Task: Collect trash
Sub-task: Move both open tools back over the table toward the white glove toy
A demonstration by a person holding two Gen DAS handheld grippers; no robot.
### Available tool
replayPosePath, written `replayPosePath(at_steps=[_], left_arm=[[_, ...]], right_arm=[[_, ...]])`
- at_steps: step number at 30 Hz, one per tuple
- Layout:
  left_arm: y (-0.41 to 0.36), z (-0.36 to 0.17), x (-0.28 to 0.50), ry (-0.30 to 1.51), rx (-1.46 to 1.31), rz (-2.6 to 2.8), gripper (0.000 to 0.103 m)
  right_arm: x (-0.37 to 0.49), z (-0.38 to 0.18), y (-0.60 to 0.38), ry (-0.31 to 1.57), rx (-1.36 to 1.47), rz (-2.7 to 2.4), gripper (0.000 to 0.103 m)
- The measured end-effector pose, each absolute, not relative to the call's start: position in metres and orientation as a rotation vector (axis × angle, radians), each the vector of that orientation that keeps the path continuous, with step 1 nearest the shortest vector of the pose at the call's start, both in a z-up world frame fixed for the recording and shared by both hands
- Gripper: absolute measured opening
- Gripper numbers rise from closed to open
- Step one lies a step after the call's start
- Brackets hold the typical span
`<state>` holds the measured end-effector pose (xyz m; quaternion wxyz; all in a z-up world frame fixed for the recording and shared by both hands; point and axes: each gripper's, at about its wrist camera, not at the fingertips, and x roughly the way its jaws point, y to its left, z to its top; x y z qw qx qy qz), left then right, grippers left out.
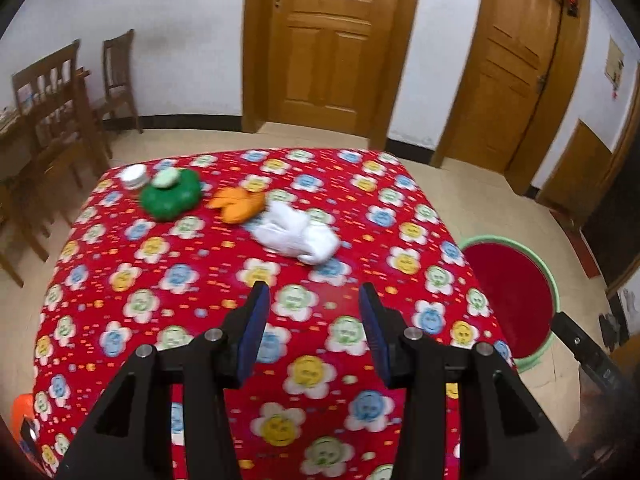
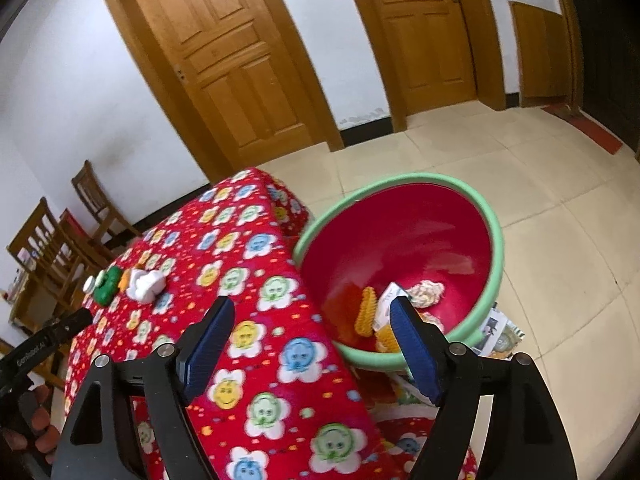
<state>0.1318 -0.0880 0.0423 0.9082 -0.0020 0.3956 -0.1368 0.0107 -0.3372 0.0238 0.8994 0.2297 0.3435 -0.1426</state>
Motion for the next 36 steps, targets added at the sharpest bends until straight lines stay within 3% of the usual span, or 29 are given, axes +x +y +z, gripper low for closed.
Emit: replayPosePath(at_steps=[16, 36], left_arm=[[0.024, 0.055, 0.17, 0.757, -0.011, -0.026, 0.046], [0.053, -0.024, 0.217, 0.841, -0.126, 0.018, 0.046]], right_arm=[[0.075, 0.035, -0.252, 0.734, 0.351, -0.123, 0.082], [0.189, -0.018, -0.164, 0.843, 0.206, -0.063, 0.084]])
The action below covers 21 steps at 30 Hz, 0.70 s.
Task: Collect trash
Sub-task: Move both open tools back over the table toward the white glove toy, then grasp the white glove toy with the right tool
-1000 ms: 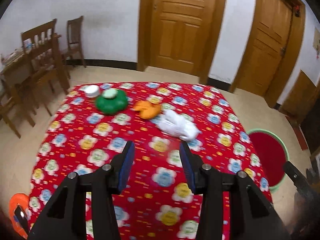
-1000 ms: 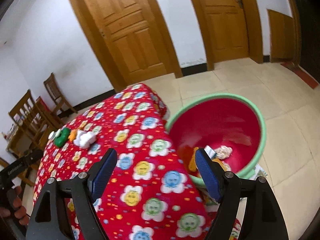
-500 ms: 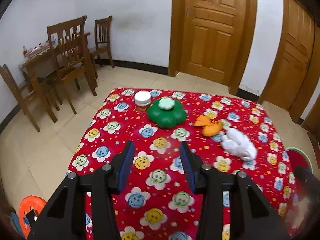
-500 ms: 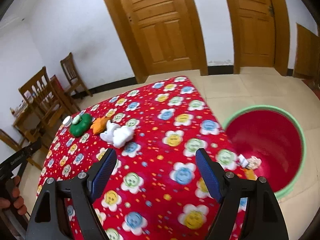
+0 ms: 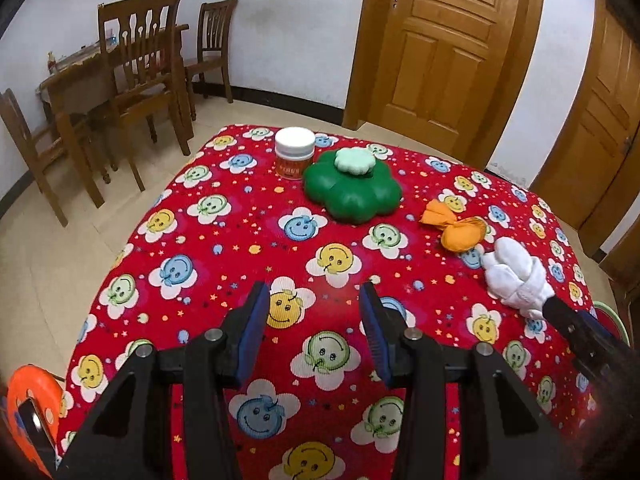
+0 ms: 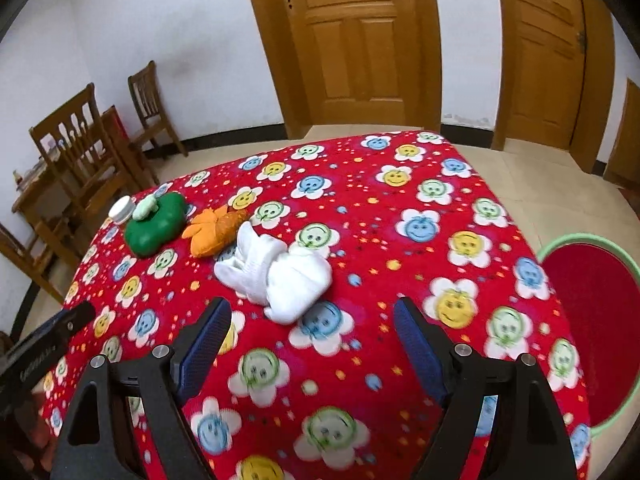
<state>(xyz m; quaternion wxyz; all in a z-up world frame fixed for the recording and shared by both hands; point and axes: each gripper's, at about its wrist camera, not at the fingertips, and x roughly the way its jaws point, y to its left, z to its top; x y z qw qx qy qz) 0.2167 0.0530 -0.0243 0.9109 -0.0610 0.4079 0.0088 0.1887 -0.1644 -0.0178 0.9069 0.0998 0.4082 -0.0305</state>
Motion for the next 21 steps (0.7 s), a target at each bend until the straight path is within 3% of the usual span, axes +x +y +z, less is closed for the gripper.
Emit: replayPosePath(at_steps=[16, 21], left_arm=[[0.051, -0.037, 0.229, 0.874, -0.138, -0.006, 0.046], [0.046, -0.036, 0.232, 0.876, -0.131, -0.015, 0.046]], right_arm=[[0.228, -0.047, -0.155, 0.899, 0.164, -0.072, 0.084], [0.227, -0.047, -0.158, 0.89, 0.198, -0.03, 0.055]])
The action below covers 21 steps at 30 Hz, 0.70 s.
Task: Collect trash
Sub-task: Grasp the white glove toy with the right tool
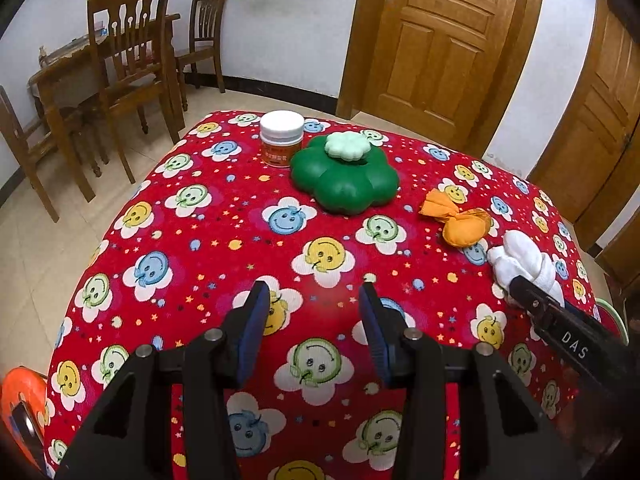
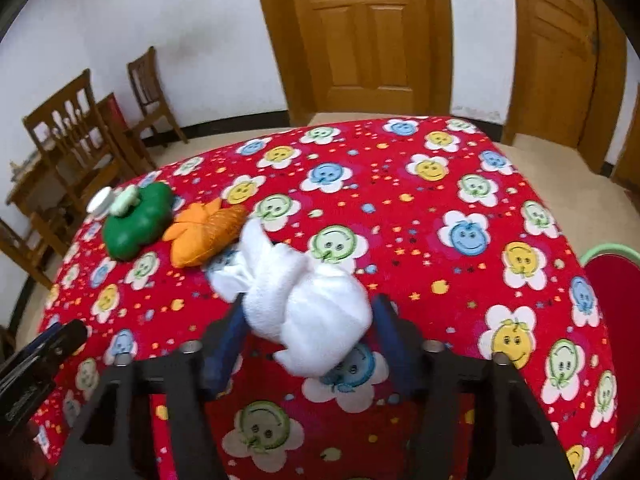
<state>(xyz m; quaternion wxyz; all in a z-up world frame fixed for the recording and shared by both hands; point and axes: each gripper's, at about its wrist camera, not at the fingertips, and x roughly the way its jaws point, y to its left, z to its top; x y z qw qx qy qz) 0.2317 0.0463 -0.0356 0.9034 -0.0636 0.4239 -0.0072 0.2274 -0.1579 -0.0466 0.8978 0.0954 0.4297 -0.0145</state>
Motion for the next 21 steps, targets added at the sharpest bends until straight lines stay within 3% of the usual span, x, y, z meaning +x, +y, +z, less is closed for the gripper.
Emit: replayPosePath(at_steps=[7, 21], left_arm=[[0.029, -0.024, 0.237, 0.87, -0.113, -0.072, 0.046], [-0.048, -0.021, 0.279, 0.834, -0.001, -0.262, 0.046]], right_arm=[[0.219, -0.038, -0.163, 0.873, 0.208, -0.013, 0.042], [0.193, -0.023, -0.238, 0.787, 0.277, -0.189, 0.042]])
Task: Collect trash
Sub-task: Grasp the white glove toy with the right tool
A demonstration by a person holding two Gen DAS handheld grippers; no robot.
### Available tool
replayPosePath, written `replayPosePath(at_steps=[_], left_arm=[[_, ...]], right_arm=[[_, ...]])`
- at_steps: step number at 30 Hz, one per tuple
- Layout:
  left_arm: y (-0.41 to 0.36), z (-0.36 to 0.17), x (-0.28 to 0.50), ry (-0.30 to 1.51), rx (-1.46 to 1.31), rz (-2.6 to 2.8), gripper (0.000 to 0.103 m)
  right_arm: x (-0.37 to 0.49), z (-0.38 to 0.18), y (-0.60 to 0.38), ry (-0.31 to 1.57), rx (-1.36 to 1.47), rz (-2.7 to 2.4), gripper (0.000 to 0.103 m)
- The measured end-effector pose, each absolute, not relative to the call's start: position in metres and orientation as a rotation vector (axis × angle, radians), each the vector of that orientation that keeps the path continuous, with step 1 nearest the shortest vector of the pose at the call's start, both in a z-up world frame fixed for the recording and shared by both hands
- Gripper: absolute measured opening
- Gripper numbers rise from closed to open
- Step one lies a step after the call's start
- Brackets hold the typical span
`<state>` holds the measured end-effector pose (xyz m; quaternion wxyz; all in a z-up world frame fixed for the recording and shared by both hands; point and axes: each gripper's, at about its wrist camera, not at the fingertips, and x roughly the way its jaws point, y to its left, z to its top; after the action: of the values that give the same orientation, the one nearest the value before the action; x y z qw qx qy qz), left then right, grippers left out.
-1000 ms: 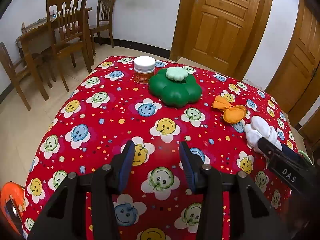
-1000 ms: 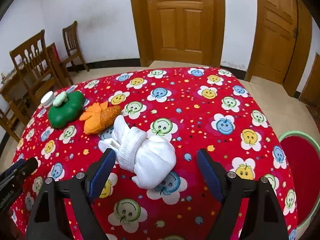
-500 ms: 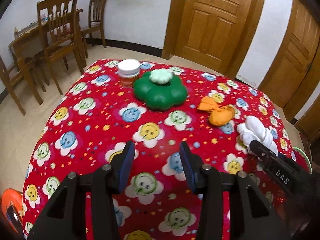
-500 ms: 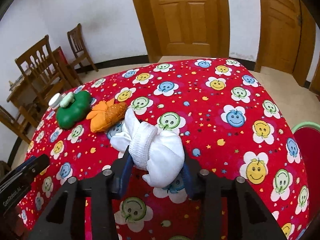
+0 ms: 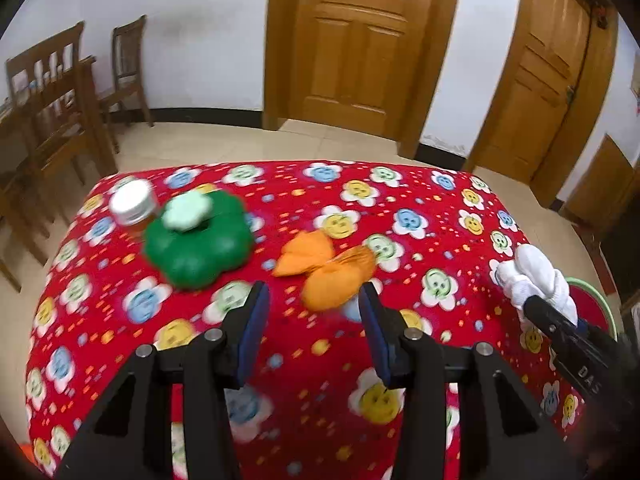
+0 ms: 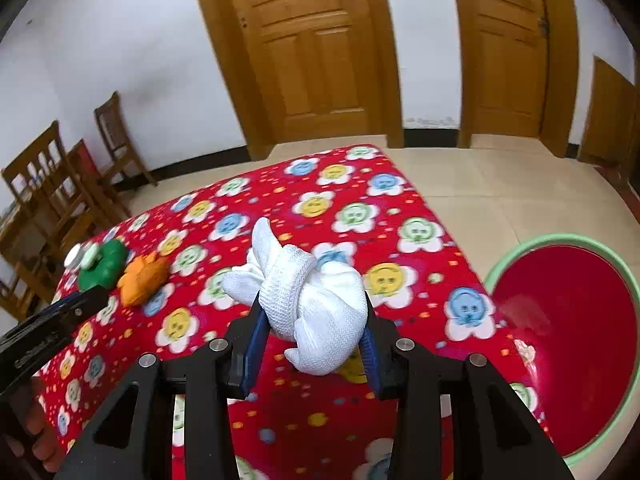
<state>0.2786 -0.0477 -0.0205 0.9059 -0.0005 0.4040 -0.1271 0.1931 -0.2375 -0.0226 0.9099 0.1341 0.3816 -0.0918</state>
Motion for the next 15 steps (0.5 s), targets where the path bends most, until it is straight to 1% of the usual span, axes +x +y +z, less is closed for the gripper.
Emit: replayPosePath(at_steps=[8, 15], left_arm=[[-0.071, -0.046, 0.311, 0.905, 0.027, -0.279, 0.046], [-0.073, -0.056, 0.317, 0.902, 0.008, -0.286, 0.046]], right_arm=[[0.194, -0.034, -0.243, 0.808, 0.302, -0.175, 0.042], [0.195, -0.036, -0.24, 0.812, 0.308, -0.15, 0.042]])
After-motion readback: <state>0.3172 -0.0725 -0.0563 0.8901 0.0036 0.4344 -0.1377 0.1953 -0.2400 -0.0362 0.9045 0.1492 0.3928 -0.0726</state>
